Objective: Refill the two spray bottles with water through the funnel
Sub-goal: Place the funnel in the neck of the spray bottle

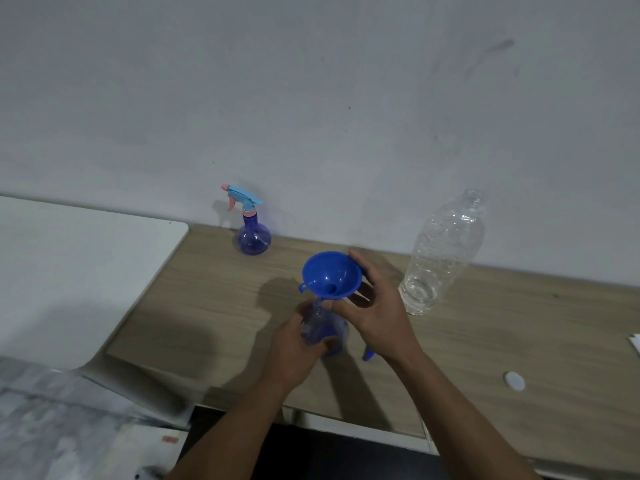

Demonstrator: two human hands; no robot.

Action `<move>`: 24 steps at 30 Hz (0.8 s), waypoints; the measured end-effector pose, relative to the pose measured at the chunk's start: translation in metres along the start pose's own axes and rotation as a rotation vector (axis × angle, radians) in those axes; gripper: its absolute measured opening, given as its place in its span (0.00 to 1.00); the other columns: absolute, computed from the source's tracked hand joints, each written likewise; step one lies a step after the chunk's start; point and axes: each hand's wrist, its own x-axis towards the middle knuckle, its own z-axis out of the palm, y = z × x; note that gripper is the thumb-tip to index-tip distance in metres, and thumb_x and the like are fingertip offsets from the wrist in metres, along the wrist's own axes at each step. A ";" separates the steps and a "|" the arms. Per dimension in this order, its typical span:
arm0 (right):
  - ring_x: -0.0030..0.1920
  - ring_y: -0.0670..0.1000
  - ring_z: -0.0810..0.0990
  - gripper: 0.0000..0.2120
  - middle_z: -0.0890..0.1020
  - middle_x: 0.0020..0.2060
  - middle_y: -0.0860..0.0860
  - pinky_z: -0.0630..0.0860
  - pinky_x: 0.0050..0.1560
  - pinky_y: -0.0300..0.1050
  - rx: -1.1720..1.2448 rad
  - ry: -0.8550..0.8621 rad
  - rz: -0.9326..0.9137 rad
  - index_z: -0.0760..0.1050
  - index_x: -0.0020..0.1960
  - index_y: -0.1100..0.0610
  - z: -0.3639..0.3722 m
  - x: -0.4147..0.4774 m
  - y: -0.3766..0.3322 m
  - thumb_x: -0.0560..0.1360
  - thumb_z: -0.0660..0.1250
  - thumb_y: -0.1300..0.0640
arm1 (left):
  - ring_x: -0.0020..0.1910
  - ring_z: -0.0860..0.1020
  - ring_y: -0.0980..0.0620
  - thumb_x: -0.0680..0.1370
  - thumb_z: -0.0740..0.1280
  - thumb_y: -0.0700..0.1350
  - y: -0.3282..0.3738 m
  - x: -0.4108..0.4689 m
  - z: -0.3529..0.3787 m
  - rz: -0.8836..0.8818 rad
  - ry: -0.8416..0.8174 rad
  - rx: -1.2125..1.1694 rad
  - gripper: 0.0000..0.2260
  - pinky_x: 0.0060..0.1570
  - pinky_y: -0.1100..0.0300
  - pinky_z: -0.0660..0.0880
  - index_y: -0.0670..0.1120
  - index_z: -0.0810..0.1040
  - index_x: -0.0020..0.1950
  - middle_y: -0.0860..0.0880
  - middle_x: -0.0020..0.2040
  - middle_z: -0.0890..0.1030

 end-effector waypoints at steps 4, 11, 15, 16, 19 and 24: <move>0.65 0.43 0.78 0.46 0.77 0.66 0.40 0.77 0.66 0.49 -0.093 -0.058 0.019 0.67 0.75 0.43 0.001 -0.006 0.000 0.60 0.83 0.50 | 0.55 0.81 0.61 0.68 0.80 0.42 0.003 -0.001 0.000 0.004 -0.017 0.016 0.28 0.52 0.66 0.77 0.62 0.75 0.63 0.62 0.56 0.82; 0.61 0.41 0.80 0.38 0.77 0.63 0.39 0.81 0.52 0.36 -0.149 0.008 0.019 0.67 0.70 0.36 0.003 -0.008 -0.006 0.65 0.82 0.48 | 0.53 0.80 0.66 0.70 0.78 0.38 0.013 -0.001 -0.001 0.019 -0.023 0.031 0.27 0.47 0.75 0.73 0.58 0.75 0.64 0.63 0.55 0.82; 0.63 0.39 0.77 0.44 0.77 0.65 0.39 0.78 0.64 0.44 -0.149 0.024 0.008 0.67 0.75 0.45 0.005 -0.005 -0.004 0.63 0.83 0.47 | 0.51 0.80 0.66 0.71 0.77 0.37 0.018 0.003 -0.002 0.016 -0.037 0.058 0.29 0.45 0.75 0.73 0.57 0.72 0.66 0.58 0.56 0.82; 0.64 0.39 0.77 0.46 0.76 0.66 0.40 0.77 0.65 0.44 -0.159 0.019 0.005 0.66 0.76 0.46 0.005 -0.005 -0.004 0.62 0.82 0.44 | 0.53 0.81 0.63 0.71 0.77 0.38 0.018 0.004 -0.002 0.012 -0.037 0.064 0.30 0.46 0.73 0.74 0.56 0.71 0.68 0.58 0.57 0.82; 0.67 0.38 0.74 0.47 0.76 0.68 0.40 0.73 0.69 0.44 -0.207 0.013 -0.002 0.64 0.77 0.45 0.003 -0.008 -0.010 0.63 0.77 0.36 | 0.60 0.79 0.57 0.69 0.80 0.48 0.017 0.000 -0.005 -0.008 -0.020 0.081 0.40 0.52 0.67 0.74 0.55 0.63 0.77 0.57 0.64 0.79; 0.69 0.41 0.72 0.33 0.75 0.69 0.44 0.71 0.70 0.44 -0.322 0.201 -0.139 0.68 0.75 0.48 -0.025 -0.011 -0.023 0.73 0.70 0.37 | 0.71 0.70 0.57 0.60 0.79 0.61 0.034 -0.014 -0.007 0.047 0.166 -0.072 0.50 0.68 0.51 0.71 0.61 0.58 0.77 0.58 0.72 0.70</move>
